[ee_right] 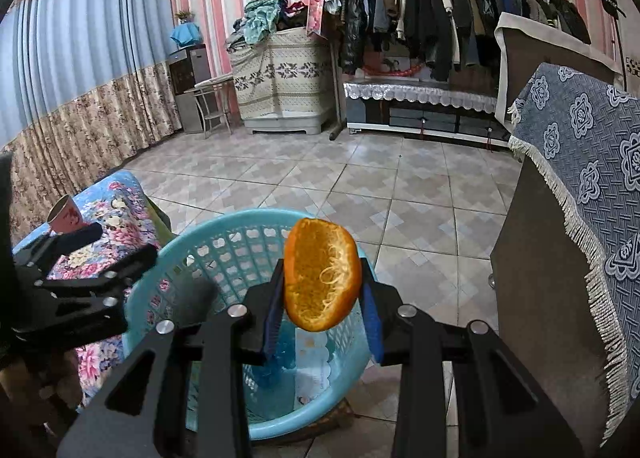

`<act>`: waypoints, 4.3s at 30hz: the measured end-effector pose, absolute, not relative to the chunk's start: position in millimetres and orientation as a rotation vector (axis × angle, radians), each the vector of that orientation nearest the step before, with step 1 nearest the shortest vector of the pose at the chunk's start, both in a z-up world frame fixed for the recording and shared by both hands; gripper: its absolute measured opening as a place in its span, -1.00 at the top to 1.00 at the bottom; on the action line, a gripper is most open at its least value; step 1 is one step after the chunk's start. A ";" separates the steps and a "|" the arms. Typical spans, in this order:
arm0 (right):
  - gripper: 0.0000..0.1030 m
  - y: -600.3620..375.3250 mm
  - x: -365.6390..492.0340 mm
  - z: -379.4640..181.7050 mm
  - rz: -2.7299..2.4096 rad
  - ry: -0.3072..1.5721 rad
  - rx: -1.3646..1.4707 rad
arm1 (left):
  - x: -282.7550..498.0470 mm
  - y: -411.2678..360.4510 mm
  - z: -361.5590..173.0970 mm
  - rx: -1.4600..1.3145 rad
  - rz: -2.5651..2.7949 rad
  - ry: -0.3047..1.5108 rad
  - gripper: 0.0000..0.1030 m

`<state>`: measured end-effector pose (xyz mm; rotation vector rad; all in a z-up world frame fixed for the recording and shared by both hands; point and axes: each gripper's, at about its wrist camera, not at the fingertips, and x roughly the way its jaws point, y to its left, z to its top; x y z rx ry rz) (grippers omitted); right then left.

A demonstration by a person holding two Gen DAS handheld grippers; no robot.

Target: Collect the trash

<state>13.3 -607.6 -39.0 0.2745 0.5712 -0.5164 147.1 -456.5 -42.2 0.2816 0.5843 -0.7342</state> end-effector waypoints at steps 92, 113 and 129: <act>-0.91 -237.2 210.4 -41.8 -0.030 0.579 0.029 | 181.2 81.3 -38.0 -0.025 0.092 0.691 -0.89; -0.91 -230.2 221.4 -74.7 0.013 0.685 0.026 | 229.2 103.9 -78.5 -0.084 0.115 0.920 -0.84; -0.91 -224.2 220.1 -74.3 0.020 0.680 0.022 | 233.6 80.3 -90.1 0.008 -0.003 0.966 0.53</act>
